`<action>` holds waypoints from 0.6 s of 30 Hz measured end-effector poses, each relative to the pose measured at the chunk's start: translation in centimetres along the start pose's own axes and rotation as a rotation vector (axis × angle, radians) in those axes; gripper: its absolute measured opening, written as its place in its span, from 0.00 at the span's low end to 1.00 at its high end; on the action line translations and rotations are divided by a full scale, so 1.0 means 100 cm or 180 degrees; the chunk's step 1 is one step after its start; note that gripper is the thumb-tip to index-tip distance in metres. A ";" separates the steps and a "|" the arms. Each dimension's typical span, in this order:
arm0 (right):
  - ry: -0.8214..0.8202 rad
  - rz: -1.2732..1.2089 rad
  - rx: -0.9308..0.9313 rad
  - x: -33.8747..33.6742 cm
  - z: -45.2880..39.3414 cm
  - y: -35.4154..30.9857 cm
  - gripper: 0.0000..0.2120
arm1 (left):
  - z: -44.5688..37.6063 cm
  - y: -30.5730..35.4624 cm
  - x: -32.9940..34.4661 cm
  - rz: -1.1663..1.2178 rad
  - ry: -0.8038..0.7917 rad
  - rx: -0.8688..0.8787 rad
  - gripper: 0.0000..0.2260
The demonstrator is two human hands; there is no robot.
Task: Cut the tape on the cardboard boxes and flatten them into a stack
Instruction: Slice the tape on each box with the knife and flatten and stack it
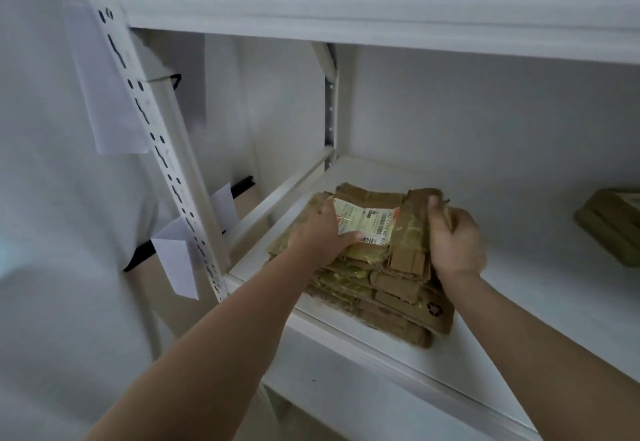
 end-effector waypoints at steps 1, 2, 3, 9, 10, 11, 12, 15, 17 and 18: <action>0.0124 -0.0242 0.0107 -0.003 -0.001 0.001 0.26 | 0.000 0.000 0.001 0.0036 -0.0029 0.0032 0.40; 0.0234 -0.0335 0.0117 -0.006 -0.002 -0.001 0.25 | 0.000 -0.001 0.003 0.0060 -0.0048 0.0053 0.41; 0.0285 -0.0231 0.0001 -0.007 -0.004 -0.005 0.23 | -0.001 -0.002 0.004 0.0065 -0.0056 0.0058 0.41; -0.0315 0.1419 -0.1667 0.030 0.016 -0.056 0.14 | -0.007 -0.004 0.002 -0.0020 0.0015 0.0157 0.42; -0.0687 0.1673 -0.1728 0.044 0.019 -0.052 0.15 | -0.007 -0.003 0.000 -0.0153 -0.0001 0.0193 0.42; -0.1039 0.1839 -0.1654 0.055 0.023 -0.045 0.17 | -0.006 -0.002 -0.002 -0.0429 -0.0034 0.0216 0.43; -0.1255 0.1919 -0.1538 0.061 0.025 -0.038 0.19 | -0.006 0.000 -0.006 -0.0842 -0.0036 0.0251 0.43; -0.1274 0.1911 -0.1448 0.062 0.025 -0.033 0.19 | -0.006 0.020 -0.028 -0.1559 0.0216 0.0465 0.40; -0.1254 0.1889 -0.1472 0.061 0.026 -0.035 0.19 | -0.008 0.037 -0.029 -0.1261 0.0280 0.0796 0.34; -0.1248 0.1786 -0.1427 0.061 0.026 -0.034 0.18 | -0.007 0.041 -0.021 -0.1115 0.0203 0.0934 0.31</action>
Point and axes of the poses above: each hand's wrist, its own z-axis away from the middle knuckle, its own x-axis out of the palm, y = z × x, the point moved 7 cm from there along -z, towards the middle knuckle, and after that the axes turned 6 degrees about -z, right-handed, at the moved point
